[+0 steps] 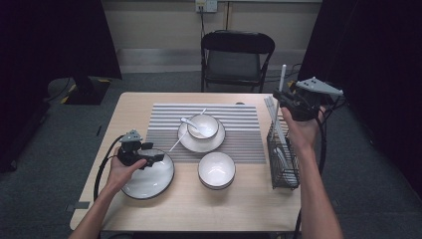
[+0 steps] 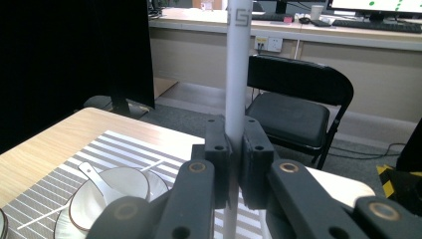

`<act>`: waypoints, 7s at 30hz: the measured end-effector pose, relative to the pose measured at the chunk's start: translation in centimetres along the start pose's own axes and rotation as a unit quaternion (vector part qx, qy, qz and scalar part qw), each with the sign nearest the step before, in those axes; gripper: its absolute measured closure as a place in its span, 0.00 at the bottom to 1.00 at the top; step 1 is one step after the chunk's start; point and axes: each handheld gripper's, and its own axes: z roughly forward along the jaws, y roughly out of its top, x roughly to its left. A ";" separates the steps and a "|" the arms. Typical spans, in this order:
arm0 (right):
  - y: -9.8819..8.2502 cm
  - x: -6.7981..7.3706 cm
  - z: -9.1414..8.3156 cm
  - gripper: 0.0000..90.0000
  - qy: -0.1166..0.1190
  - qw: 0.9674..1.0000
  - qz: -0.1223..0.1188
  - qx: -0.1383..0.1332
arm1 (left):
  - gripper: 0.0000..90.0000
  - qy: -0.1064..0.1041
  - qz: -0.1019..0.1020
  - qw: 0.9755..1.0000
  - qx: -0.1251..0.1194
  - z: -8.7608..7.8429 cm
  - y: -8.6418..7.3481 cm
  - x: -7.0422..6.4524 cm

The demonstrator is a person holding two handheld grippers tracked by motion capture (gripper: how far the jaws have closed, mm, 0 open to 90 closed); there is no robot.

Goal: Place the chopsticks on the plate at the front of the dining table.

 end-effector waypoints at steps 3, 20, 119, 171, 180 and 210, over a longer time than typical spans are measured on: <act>0.2 0.4 0.2 0.94 0.008 1.000 0.001 -0.001 | 0.27 -0.002 -0.003 1.000 -0.005 0.0 0.1 -0.1; -0.6 3.1 2.1 0.94 0.071 0.997 0.007 0.018 | 0.26 -0.021 -0.004 1.000 -0.017 -0.2 0.3 -0.4; -1.6 18.9 8.7 0.94 0.281 0.959 -0.011 0.016 | 0.79 -0.115 0.053 0.983 -0.133 2.0 7.6 -7.0; -2.3 19.5 9.2 0.90 0.292 0.956 -0.030 0.020 | 0.96 -0.119 0.031 0.982 -0.143 1.6 6.3 -5.6; -3.0 19.7 9.7 0.79 0.282 0.958 -0.041 0.028 | 0.96 -0.117 0.027 0.982 -0.148 1.0 6.1 -5.2; -3.6 18.5 10.1 0.66 0.246 0.969 -0.028 0.025 | 0.96 -0.112 0.028 0.982 -0.152 -0.3 5.5 -4.5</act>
